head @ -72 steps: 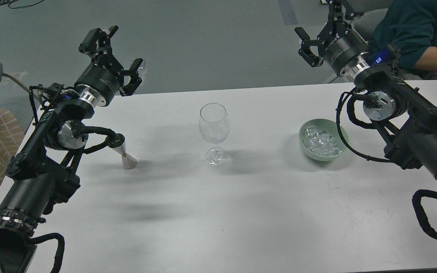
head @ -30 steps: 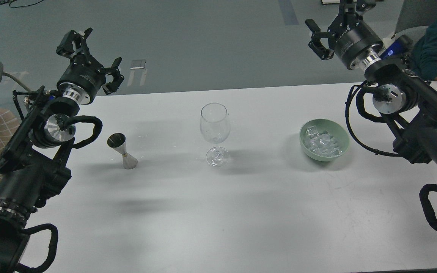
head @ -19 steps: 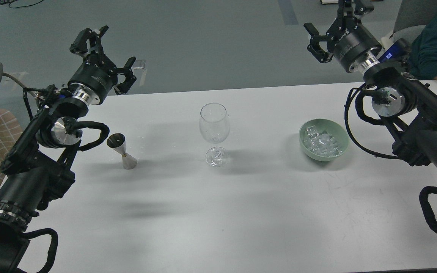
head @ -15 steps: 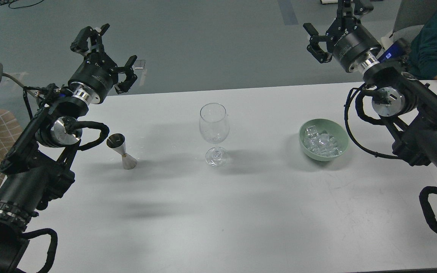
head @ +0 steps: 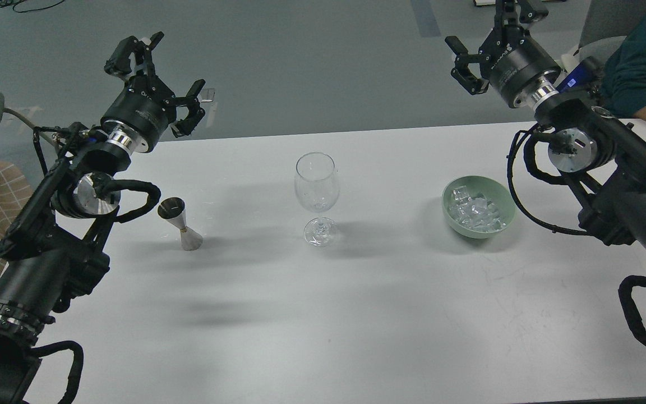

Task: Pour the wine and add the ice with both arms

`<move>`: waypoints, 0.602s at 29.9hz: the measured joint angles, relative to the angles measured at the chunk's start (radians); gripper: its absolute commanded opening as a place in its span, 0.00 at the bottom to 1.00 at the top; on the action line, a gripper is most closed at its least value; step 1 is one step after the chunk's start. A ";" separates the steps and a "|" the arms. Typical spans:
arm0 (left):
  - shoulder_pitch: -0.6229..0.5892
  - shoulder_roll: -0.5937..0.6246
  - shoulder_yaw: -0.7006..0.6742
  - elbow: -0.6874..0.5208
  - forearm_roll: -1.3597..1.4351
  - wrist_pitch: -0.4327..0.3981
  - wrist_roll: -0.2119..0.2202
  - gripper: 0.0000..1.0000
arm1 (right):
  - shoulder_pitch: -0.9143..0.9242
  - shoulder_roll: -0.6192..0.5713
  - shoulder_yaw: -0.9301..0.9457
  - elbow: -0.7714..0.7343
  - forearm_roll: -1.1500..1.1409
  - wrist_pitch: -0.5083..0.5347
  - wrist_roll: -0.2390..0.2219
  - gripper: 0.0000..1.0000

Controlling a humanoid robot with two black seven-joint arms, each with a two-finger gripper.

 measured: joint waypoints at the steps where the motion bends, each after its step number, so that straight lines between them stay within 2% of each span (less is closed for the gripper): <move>1: 0.000 0.000 -0.001 -0.001 -0.001 0.000 0.002 0.98 | 0.000 0.000 0.001 0.000 0.000 0.000 0.000 1.00; 4: 0.009 0.001 -0.009 -0.021 -0.003 0.002 0.027 0.98 | 0.000 0.000 0.001 0.000 0.000 0.000 0.000 1.00; 8: 0.053 0.019 -0.053 -0.105 -0.032 0.019 0.131 0.96 | 0.000 0.000 0.001 0.000 0.000 0.000 0.000 1.00; 13: 0.175 0.051 -0.167 -0.280 -0.114 0.050 0.256 0.95 | 0.000 0.000 -0.001 -0.001 0.000 0.000 0.000 1.00; 15: 0.230 0.056 -0.212 -0.343 -0.136 0.056 0.295 0.96 | -0.001 0.000 -0.001 -0.001 0.000 0.000 0.000 1.00; 18: 0.328 0.058 -0.286 -0.431 -0.162 0.072 0.326 0.96 | -0.001 0.000 -0.003 -0.001 0.000 0.000 0.000 1.00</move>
